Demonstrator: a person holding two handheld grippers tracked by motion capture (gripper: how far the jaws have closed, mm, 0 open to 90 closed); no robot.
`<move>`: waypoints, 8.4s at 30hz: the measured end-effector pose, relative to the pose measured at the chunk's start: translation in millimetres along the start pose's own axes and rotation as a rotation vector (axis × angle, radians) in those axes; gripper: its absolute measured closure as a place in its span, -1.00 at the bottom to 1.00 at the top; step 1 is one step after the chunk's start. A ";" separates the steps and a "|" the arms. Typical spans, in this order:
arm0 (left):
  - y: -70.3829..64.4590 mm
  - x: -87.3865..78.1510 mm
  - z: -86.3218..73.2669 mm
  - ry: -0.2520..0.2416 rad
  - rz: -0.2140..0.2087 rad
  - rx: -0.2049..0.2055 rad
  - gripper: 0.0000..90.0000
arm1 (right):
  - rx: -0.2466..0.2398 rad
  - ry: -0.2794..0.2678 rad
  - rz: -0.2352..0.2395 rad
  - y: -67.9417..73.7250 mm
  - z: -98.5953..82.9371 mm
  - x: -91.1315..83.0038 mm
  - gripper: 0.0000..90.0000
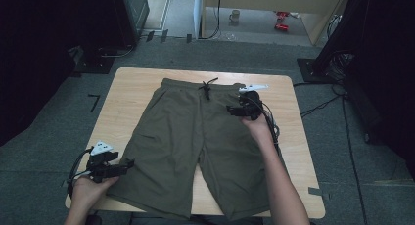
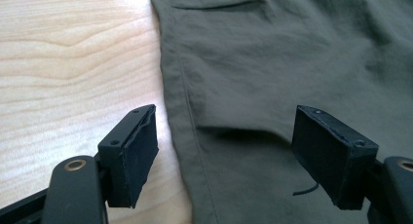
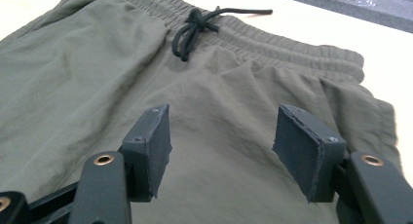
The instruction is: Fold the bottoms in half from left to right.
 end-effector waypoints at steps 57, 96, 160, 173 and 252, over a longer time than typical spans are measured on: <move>-19.0 -9.6 -25.0 0.002 -0.009 -0.019 0.42 | -0.031 0.007 0.104 97.2 51.3 113.2 -0.17; -22.1 -7.5 -27.1 -0.014 -0.074 0.033 0.78 | 0.021 0.032 0.166 151.5 55.5 216.6 -0.43; -45.3 -38.9 49.8 -0.174 -0.101 0.054 1.00 | 0.021 0.012 0.087 173.9 125.4 202.5 0.91; -100.7 -18.2 74.0 -0.160 -0.195 0.125 1.00 | 0.111 0.000 0.112 105.1 116.4 146.7 0.91; -111.4 108.7 53.8 0.132 -0.244 0.254 1.00 | 0.150 0.096 -0.035 -32.0 -8.0 120.5 0.89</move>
Point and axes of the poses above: each handheld gripper's, and its own axes: x roughly forward along the jaws, z roughly out of its top, y roughly to its left, the point moved 6 cm from there along x, roughly forward along the jaws, and after that the axes turned 9 degrees about -y, right-handed, at the moved point
